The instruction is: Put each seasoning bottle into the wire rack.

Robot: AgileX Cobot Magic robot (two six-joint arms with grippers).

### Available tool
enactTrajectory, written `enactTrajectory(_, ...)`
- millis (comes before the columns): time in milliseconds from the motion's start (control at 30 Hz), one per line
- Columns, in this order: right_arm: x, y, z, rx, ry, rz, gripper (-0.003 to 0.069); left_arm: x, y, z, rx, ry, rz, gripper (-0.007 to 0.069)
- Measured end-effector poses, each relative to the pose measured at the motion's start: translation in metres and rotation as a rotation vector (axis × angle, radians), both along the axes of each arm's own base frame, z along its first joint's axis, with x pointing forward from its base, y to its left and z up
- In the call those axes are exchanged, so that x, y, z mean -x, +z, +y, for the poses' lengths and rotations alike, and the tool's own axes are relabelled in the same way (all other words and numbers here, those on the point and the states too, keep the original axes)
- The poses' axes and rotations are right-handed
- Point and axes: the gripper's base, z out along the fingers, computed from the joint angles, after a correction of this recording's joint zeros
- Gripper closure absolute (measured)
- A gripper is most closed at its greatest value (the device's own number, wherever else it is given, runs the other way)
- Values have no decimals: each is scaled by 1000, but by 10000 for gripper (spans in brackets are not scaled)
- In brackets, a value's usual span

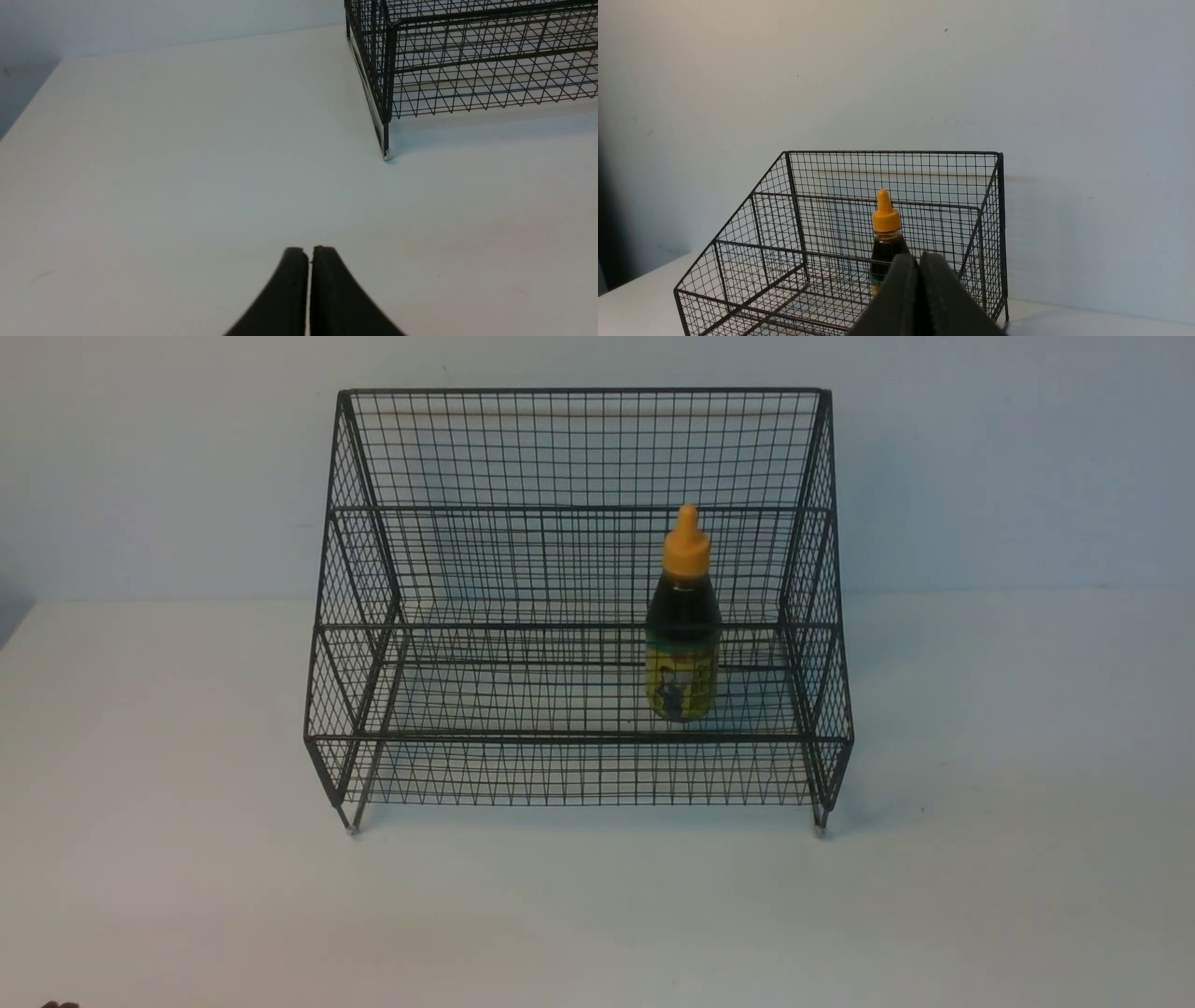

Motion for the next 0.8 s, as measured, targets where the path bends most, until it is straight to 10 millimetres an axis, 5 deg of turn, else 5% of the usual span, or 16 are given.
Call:
enactTrajectory(300,1,-5,-6,-18,-103,-10,673,0,0,0,0,0,0,629)
enactTrajectory(667,-11,-80,-20,53,-415,206,673,0,0,0,0,0,0,629)
enactTrajectory(800,-9,-93,-23,85,-448,342,673,0,0,0,0,0,0,629)
